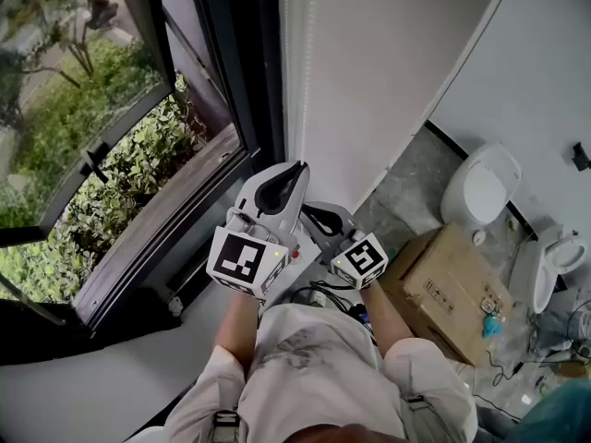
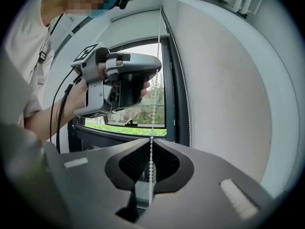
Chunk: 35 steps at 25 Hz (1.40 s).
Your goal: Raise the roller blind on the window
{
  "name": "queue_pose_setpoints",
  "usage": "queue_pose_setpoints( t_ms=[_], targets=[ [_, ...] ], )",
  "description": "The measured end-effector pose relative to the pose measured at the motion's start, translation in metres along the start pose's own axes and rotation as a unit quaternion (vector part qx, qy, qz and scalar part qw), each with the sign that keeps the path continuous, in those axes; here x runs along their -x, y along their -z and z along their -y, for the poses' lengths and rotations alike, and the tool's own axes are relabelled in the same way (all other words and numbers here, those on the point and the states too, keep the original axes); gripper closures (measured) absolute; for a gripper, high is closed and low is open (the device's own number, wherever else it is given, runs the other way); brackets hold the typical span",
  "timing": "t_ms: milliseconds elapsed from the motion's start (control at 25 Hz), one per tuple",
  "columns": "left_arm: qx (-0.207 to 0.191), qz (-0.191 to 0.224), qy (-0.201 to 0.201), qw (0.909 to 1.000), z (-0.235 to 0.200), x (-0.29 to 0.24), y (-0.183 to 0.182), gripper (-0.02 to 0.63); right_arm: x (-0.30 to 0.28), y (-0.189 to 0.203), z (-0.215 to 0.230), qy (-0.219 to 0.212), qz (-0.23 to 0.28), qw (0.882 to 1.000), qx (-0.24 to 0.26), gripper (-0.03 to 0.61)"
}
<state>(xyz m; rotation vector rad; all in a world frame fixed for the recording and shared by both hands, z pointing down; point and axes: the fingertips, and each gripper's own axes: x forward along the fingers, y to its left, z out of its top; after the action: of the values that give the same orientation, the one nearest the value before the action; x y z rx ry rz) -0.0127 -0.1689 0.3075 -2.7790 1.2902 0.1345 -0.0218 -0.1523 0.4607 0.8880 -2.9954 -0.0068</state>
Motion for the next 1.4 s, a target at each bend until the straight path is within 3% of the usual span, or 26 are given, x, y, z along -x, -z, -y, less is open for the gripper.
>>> queue_pose_setpoints(
  t_ms=[240,960,1400],
  targets=[
    [0.002,-0.016,-0.007,0.9999,0.000,0.000,0.020,0.601,-0.002,0.019,-0.003,0.002,-0.024,1.000,0.011,0.558],
    [0.033,-0.084,-0.015,0.9958,0.004,0.005,0.112,0.601,0.005,0.109,-0.009,-0.003,-0.112,0.993,-0.022,0.558],
    [0.042,-0.108,-0.015,0.9932,0.007,0.008,0.146,0.603,0.012,0.142,-0.009,0.003,-0.145,0.989,-0.034,0.555]
  ],
)
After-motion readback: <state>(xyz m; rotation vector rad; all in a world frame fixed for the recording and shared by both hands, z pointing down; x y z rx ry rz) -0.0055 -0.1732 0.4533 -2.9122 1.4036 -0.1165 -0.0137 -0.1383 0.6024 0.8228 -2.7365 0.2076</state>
